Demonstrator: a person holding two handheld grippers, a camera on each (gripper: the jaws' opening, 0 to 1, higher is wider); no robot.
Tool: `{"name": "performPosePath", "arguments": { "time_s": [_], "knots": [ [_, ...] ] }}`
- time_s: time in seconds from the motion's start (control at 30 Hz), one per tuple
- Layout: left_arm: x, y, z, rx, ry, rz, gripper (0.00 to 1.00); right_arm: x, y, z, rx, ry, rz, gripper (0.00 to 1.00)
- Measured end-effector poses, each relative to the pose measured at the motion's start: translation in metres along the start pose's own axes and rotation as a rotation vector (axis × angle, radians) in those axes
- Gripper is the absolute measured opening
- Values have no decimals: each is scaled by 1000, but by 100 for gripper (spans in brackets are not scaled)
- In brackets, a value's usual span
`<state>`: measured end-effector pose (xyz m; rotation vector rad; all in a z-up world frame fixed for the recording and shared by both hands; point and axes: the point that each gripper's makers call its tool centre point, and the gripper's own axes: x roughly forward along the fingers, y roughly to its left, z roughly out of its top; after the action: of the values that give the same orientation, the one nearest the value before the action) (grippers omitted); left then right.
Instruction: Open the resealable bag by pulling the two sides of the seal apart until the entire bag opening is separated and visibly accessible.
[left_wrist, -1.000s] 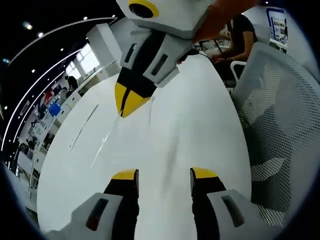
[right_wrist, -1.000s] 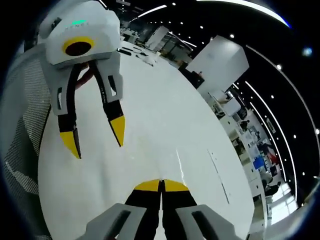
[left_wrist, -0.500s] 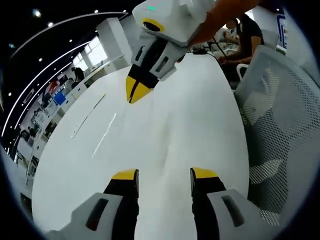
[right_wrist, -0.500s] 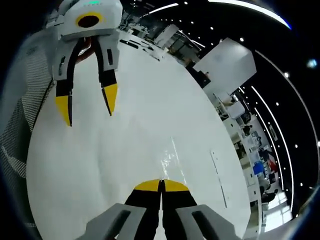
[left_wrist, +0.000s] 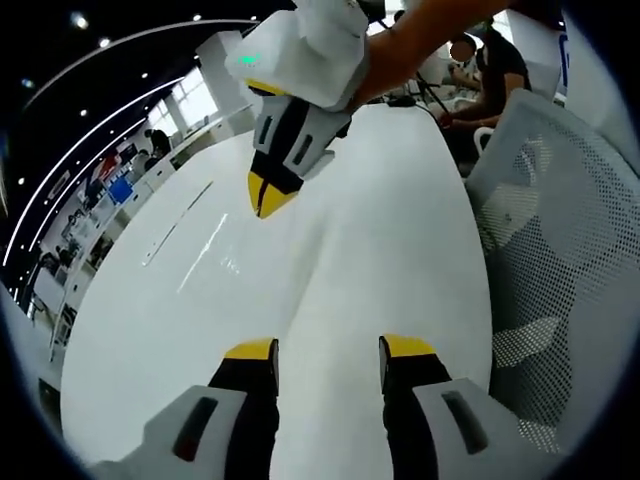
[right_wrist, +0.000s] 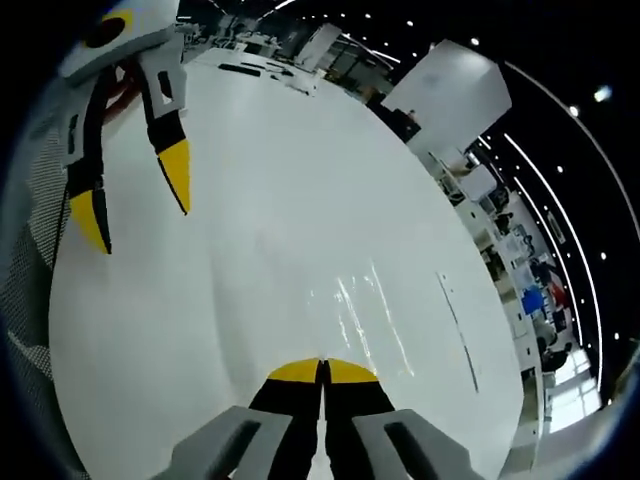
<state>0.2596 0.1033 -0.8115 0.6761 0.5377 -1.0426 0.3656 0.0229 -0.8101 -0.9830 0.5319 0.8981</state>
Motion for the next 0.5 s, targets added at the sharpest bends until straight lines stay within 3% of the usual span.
{"name": "performPosePath", "arguments": {
  "time_s": [0.1, 0.13, 0.23, 0.33, 0.5],
  "knots": [
    [0, 1, 0, -4, -2, 2, 38, 0, 3, 4, 42, -15, 21, 2],
    [0, 1, 0, -5, -2, 4, 38, 1, 7, 6, 91, -28, 44, 6],
    [0, 2, -1, -11, -2, 6, 38, 1, 6, 8, 86, -36, 44, 10],
    [-1, 2, -2, -16, -3, 8, 39, 1, 17, 12, 172, -78, 106, 28],
    [-2, 3, -2, -23, -4, 12, 39, -3, 20, 12, 174, -97, 116, 43]
  ]
}}
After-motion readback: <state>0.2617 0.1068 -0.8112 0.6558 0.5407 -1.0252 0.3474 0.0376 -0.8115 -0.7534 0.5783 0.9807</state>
